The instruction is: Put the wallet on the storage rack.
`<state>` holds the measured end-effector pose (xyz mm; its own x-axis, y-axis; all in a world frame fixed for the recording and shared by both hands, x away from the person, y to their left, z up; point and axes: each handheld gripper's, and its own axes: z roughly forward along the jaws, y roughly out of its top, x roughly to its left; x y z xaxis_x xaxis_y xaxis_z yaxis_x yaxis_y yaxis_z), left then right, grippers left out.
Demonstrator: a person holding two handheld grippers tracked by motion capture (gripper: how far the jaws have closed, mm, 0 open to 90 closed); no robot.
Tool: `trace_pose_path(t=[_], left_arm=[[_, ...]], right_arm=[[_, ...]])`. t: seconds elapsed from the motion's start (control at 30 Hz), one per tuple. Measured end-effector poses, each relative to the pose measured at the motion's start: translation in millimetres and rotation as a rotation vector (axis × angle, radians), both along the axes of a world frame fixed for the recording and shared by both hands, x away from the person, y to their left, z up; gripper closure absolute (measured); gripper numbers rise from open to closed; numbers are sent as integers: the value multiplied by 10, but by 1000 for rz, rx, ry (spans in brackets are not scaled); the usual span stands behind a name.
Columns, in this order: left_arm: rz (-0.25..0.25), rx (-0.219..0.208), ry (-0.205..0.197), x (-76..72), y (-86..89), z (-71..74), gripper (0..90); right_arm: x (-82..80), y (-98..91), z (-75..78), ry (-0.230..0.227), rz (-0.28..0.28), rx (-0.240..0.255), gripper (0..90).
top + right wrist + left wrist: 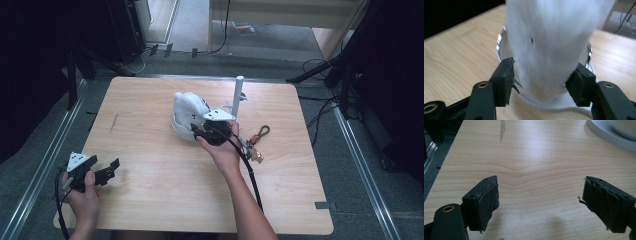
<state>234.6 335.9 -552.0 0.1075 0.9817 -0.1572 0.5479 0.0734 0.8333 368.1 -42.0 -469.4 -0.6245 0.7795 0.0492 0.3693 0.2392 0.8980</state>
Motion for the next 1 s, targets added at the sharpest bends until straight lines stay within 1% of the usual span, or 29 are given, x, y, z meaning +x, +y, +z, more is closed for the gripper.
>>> trace_pose_path(t=[0.03, 0.07, 0.1, 0.13, 0.17, 0.2, 0.27, 0.3, 0.33, 0.4, 0.43, 0.47, 0.5, 0.53, 0.57, 0.6, 0.63, 0.67, 0.7, 0.73, 0.77, 0.8, 0.83, 0.87, 0.9, 0.93, 1.0], left_arm=[[1, 2, 0, 1, -2, 0, 143], [1, 2, 0, 0, -2, 0, 143], [1, 2, 0, 0, -2, 0, 143], [1, 2, 0, 0, -2, 0, 143], [1, 2, 0, -1, -1, 0, 143], [1, 2, 0, 0, -1, 0, 143], [2, 2, 0, 0, -3, 0, 143], [1, 2, 0, 0, -2, 0, 143], [1, 2, 0, 0, -1, 0, 143], [1, 1, 0, 0, -2, 0, 143], [2, 2, 0, 1, -3, 0, 143], [1, 2, -1, 1, -3, -1, 143], [1, 2, -1, 1, -3, -1, 143], [1, 2, 0, 0, -1, 0, 143], [-1, 0, 0, 0, 1, 0, 143], [-1, -1, 1, 0, 3, 1, 143], [-1, -1, 1, 0, 3, 0, 143], [-1, 0, 1, 0, 0, 0, 143], [-1, 1, 2, 1, 0, 1, 143], [-2, 1, 2, 0, 0, 1, 143], [-1, 0, 0, 0, 0, 0, 143], [0, -2, 1, 1, 2, 0, 143], [1, -3, 1, 1, 2, 0, 143], [1, -4, 1, 0, 2, 0, 143], [0, -2, 1, 1, 1, -1, 143], [-1, -1, 2, 1, 2, 1, 143], [-1, -1, 1, 0, 2, 0, 143]], right_arm=[[-7, -9, 42, -16, -9, 9, 461], [-7, -9, 42, -16, -9, 9, 461], [-8, -23, 79, -31, -18, 17, 506], [-11, -38, 118, -43, -32, 28, 615], [-11, -48, 133, -49, -37, 32, 670], [-12, -56, 143, -52, -36, 37, 718], [-13, -43, 125, -59, -25, 24, 763], [-14, -28, 106, -64, -28, 1, 774], [-8, -14, 74, -51, -36, -9, 787], [0, -9, 56, -44, -37, -18, 792], [7, 6, 23, -30, -38, -42, 797], [15, 34, -38, -16, -29, -85, 799], [15, 74, -134, -6, -19, -133, 800], [11, 82, -168, -5, -14, -130, 799], [12, 79, -178, -2, -19, -116, 796], [12, 79, -178, -2, -19, -116, 796], [19, 69, -174, 12, -24, -100, 785], [29, 58, -167, 23, -30, -84, 726], [29, 58, -167, 23, -30, -84, 726], [22, 56, -160, 22, -20, -80, 631], [22, 56, -160, 22, -20, -80, 631], [5, 51, -140, 10, -10, -68, 547], [5, 51, -140, 10, -10, -68, 547], [-5, 48, -130, 11, -10, -60, 523], [-13, 40, -115, 2, -10, -53, 486], [-35, 24, -76, -10, -19, -32, 437], [-44, 12, -56, -12, -20, -23, 421]])
